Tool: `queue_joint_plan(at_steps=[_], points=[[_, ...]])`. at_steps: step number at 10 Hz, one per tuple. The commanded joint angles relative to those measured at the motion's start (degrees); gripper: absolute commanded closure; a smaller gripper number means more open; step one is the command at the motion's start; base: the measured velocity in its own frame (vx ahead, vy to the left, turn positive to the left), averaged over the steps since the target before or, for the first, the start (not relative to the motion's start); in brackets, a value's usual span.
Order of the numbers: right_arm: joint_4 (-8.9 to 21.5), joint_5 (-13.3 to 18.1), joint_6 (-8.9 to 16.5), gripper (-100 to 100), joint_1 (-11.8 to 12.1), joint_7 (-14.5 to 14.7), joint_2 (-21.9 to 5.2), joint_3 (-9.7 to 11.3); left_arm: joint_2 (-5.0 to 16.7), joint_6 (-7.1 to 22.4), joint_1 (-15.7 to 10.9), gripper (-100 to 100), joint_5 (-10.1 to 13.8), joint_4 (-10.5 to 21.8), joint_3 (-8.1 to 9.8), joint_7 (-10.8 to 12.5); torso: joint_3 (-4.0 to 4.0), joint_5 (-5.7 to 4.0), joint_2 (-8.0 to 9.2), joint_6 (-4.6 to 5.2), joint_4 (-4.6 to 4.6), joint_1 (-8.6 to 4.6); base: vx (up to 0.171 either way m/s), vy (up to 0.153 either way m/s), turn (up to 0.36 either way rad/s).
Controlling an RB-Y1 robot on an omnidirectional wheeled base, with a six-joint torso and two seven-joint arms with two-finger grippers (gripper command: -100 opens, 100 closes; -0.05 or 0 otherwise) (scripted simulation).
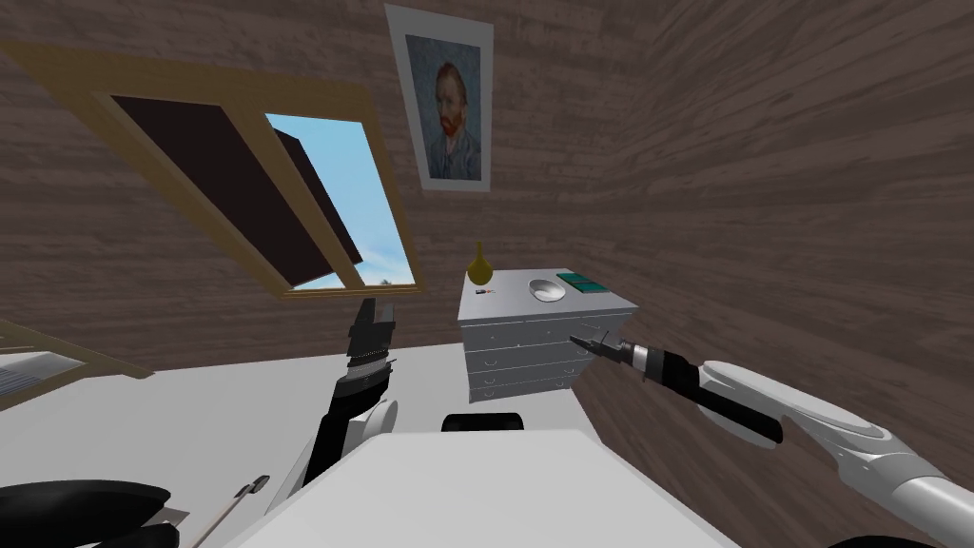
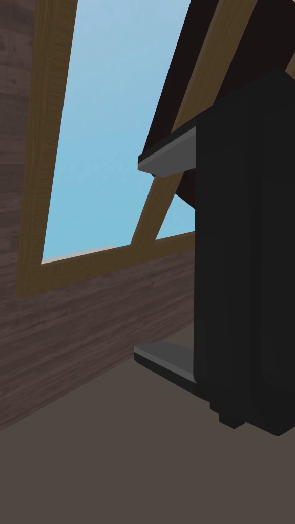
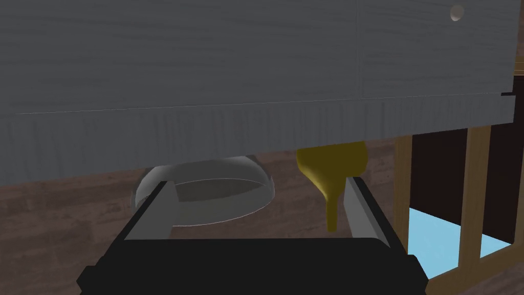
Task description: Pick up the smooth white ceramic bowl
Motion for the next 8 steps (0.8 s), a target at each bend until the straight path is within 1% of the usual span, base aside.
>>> queue_joint_plan(at_steps=[1,3,4,6,7,8], points=[[2.13,1.63,-0.47,-100,0.47,-0.23,-2.86,-0.78,0.00,0.00,0.00,0,0.00,0.00,0.00,0.00,0.00,0.00,0.00,0.00,0.00,0.00,0.016,0.083,0.005],[2.13,1.63,-0.47,-100,0.47,-0.23,-5.99,-0.78,0.00,0.00,0.00,0,0.00,0.00,0.00,0.00,0.00,0.01,0.00,0.00,0.00,0.02,0.001,0.052,-0.002],[3.87,2.96,-0.79,-100,0.96,-0.50,-7.83,-1.59,0.00,0.00,0.00,0,0.00,0.00,0.00,0.00,0.02,-0.02,0.03,0.00,0.01,-0.10,0.001,0.059,0.012],[3.87,2.96,-0.79,-100,0.96,-0.50,-10.38,-1.59,0.00,0.00,0.00,0,0.00,0.00,0.00,0.00,0.01,0.00,0.03,0.00,0.01,-0.02,0.003,0.047,-0.003],[5.57,4.24,-1.11,-100,1.41,-0.77,-12.54,-2.39,0.00,0.00,0.00,0,0.00,0.00,0.00,0.00,0.01,-0.03,0.02,0.01,0.00,-0.12,0.006,0.065,0.012],[5.57,4.24,-1.11,-100,1.41,-0.77,-14.27,-2.39,0.00,0.00,0.00,0,0.00,0.00,0.00,0.00,0.00,-0.02,0.00,0.00,0.00,-0.03,0.014,0.063,-0.001]])
